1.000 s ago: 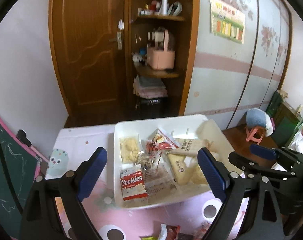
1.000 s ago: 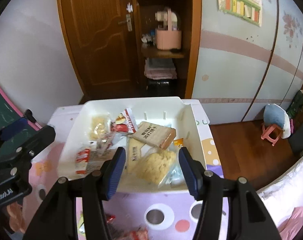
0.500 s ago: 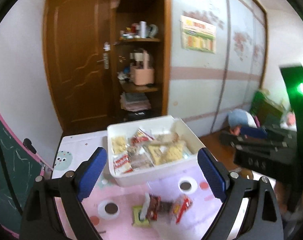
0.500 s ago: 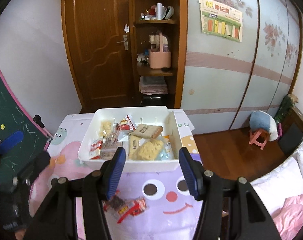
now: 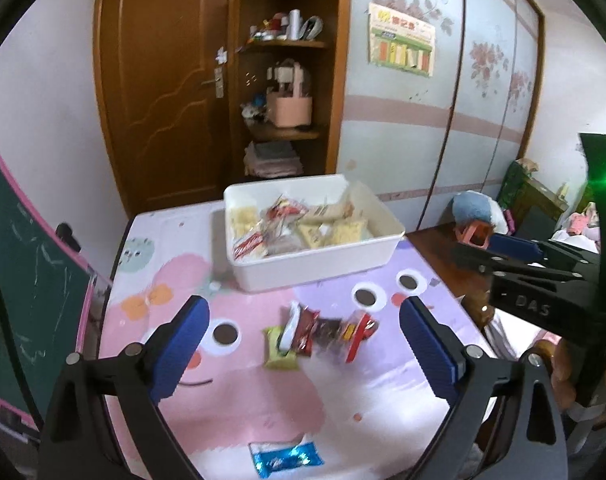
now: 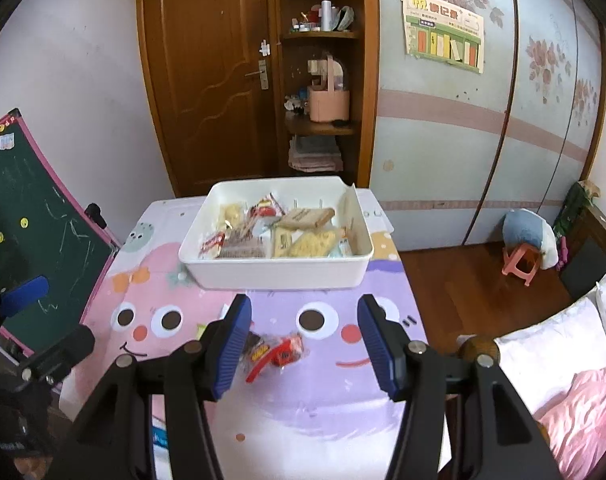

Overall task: Organize snacks
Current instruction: 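Withdraw both grippers from the tray back over the remaining snacks, then grasp the blue wrapper with the left gripper while the right grasps the red-wrapped bread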

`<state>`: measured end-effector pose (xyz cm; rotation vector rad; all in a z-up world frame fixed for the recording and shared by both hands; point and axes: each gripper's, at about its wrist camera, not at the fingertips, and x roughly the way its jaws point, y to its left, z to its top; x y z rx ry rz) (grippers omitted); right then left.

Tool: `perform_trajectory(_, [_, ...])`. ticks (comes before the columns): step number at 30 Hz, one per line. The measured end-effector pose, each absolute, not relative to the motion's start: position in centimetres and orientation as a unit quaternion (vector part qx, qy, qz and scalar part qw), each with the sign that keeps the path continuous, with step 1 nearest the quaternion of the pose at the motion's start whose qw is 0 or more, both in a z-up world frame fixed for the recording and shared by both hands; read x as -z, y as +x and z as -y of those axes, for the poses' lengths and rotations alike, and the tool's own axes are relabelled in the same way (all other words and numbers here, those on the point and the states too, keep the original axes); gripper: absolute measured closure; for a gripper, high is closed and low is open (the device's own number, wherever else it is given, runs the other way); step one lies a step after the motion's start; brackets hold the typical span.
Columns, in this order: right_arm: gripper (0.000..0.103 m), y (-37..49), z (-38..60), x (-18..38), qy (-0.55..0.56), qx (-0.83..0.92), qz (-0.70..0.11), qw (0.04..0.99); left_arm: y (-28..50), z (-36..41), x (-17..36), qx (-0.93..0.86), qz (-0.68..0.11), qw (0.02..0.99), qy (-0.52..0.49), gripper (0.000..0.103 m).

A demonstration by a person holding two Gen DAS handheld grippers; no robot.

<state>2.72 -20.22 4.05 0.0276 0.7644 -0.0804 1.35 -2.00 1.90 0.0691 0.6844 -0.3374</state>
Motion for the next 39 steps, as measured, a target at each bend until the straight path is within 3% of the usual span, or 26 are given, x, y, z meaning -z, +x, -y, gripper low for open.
perform_trajectory(26, [0.047,1.5,22.1,7.4,0.08,-0.008,-0.486,0.87,2.8,-3.3,13.6,0.118,-0.505,0.854,0.038,0.007])
perform_trajectory(38, [0.047,2.1,21.8,11.4,0.094,-0.031,-0.531,0.842,0.4,1.8,18.9,0.238,-0.508,0.788,0.252,0.008])
perform_trajectory(39, [0.047,2.2,21.7,11.5,0.093,-0.033,-0.531,0.841,0.8,2.1,19.1,0.235,-0.508,0.786,0.263,0.012])
